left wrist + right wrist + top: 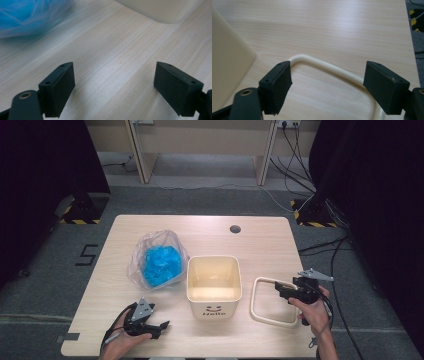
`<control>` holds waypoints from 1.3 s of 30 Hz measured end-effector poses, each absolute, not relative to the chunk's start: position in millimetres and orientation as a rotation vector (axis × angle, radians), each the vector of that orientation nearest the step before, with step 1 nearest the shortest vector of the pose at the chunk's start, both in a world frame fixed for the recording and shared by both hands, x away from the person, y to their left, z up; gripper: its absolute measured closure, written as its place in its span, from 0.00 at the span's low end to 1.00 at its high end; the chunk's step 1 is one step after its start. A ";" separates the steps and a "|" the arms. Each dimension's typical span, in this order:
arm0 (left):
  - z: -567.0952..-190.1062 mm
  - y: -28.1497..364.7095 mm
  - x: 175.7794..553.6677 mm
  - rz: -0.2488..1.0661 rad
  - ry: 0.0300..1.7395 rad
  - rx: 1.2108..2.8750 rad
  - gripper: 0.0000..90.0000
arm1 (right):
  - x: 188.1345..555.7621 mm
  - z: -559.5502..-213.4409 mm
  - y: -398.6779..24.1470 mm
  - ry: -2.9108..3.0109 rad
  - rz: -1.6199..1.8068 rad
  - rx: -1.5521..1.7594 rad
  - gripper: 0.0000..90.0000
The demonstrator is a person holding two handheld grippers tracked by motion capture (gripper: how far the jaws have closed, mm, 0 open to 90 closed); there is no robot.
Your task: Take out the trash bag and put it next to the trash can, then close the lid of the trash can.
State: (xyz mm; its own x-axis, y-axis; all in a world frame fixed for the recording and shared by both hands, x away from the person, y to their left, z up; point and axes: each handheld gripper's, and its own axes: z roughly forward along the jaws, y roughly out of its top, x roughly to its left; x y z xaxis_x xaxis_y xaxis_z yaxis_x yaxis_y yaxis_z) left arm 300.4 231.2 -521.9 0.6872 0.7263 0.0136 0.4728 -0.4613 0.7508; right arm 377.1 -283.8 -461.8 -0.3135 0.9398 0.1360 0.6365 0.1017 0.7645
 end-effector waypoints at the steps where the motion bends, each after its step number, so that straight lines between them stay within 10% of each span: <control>1: -522.1 231.8 300.8 0.426 0.919 2.139 0.18 | 376.2 -463.8 -286.0 2.000 1.059 1.547 0.24; 39: -523.4 233.2 308.3 0.401 0.959 2.128 0.14 | 371.4 -497.1 -316.9 1.986 0.893 1.633 0.42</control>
State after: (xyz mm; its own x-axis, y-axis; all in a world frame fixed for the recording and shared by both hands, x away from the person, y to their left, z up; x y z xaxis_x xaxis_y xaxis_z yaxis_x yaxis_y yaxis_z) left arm 308.3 233.2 -523.4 0.6695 0.7425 -0.0222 0.5060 -0.4339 0.7455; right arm 371.4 -316.9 -497.1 -0.2241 0.9714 0.0792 0.7039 0.1051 0.7025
